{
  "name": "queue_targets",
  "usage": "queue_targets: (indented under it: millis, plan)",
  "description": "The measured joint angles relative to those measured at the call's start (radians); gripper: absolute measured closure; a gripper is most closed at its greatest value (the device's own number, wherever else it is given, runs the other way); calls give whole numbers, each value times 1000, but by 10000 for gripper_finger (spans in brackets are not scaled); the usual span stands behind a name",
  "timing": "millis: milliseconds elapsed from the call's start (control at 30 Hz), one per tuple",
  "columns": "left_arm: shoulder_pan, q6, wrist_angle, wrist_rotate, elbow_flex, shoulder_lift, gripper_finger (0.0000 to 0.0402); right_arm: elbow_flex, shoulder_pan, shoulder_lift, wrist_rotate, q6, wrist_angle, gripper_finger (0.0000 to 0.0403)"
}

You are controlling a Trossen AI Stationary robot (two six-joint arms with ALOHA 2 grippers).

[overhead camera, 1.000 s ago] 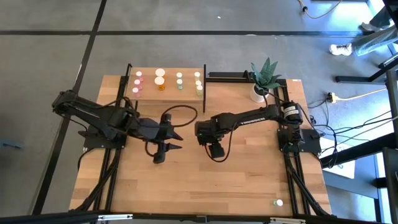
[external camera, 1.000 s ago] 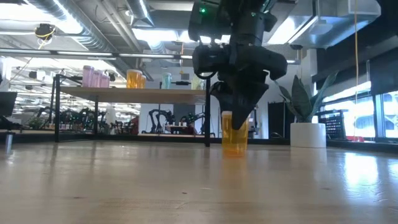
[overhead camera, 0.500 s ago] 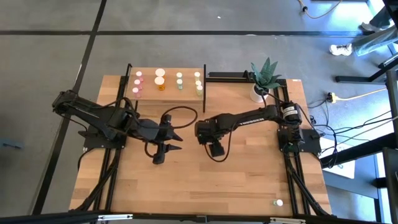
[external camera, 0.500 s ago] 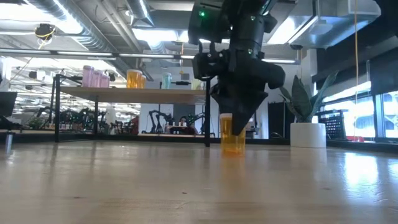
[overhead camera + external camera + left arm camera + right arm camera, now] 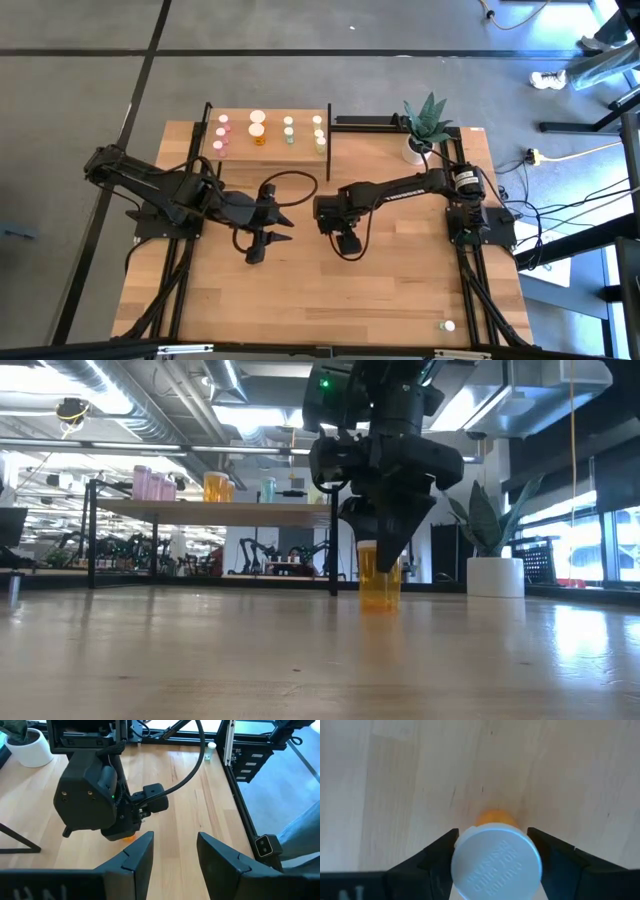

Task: Pick and place medicine bottles onto shelf by color
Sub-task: Put the orange pill bottle on the shelf aligned with the other orange pill bottles

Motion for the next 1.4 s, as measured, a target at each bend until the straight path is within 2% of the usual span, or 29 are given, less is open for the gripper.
queue_targets:
  millis: [133,233,567,1000,1400]
  plan:
    - [0,0,0,0,0,0,258,0,0,0,0,0,0,194]
    - [0,0,0,0,0,0,258,0,1,-1,0,0,0,197]
    - [0,0,0,0,0,0,258,0,1,-1,0,4,10,155]
    - [0,0,0,0,0,0,258,3,0,-8,0,1,13,151]
    - [0,0,-3,0,0,1,258,181,-1,-8,0,20,-167,150]
